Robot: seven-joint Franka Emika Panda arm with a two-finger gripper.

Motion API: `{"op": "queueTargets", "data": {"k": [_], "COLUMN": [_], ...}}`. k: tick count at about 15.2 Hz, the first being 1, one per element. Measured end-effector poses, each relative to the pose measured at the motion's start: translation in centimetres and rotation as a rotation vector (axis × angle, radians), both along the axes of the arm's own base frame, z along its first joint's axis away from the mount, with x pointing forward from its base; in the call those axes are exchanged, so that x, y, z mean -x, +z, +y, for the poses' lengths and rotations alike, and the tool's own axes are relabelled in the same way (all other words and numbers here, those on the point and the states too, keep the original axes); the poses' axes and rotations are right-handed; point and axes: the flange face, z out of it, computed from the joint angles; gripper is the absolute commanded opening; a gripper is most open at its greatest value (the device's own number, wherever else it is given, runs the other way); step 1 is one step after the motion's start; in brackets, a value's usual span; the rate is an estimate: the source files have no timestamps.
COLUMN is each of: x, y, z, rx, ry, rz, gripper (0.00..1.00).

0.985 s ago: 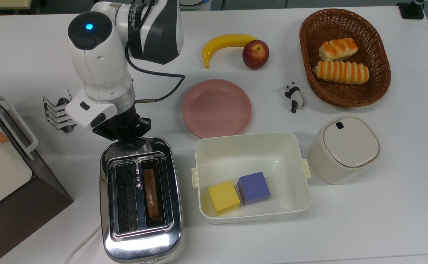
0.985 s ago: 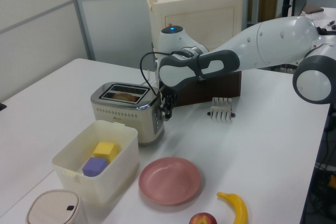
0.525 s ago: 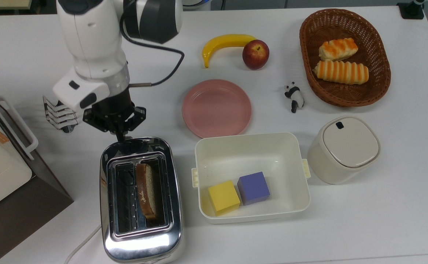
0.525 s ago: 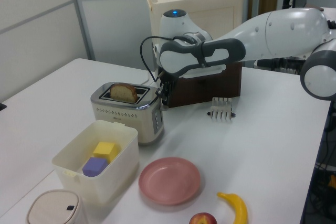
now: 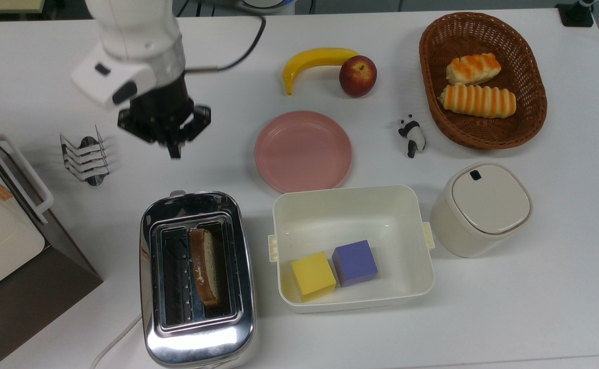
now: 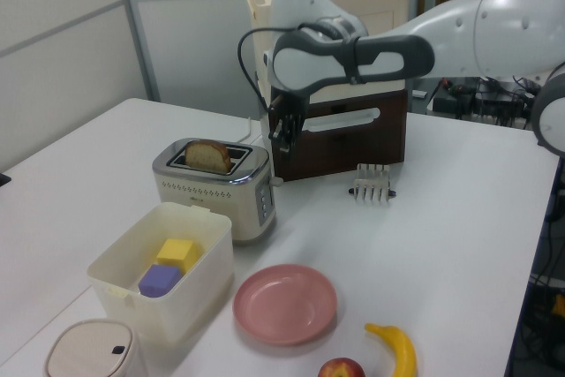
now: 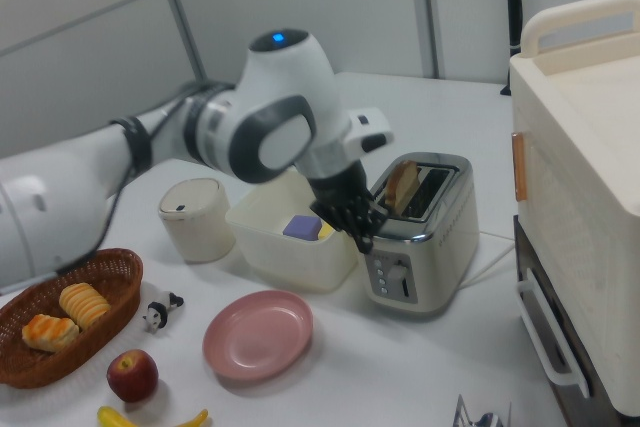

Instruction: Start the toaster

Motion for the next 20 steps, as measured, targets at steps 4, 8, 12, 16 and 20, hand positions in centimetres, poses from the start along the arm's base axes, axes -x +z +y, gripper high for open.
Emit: {"op": "queueTargets", "data": {"k": [4, 8, 12, 16, 20], "x": [3.1, 7.0, 9.9, 10.9, 11.0], "y": [4.7, 9.1, 12.0, 12.7, 12.4], "z": [2.8, 5.0, 5.1, 4.9, 4.4], "rx": [-0.009, -0.012, -0.013, -0.012, -0.012], "ry": [0.002, 0.004, -0.007, -0.015, -0.024], "rz": [0.068, 0.138, 0.172, 0.178, 0.184], "gripper": [0.0, 0.0, 0.45, 1.0, 1.0]}}
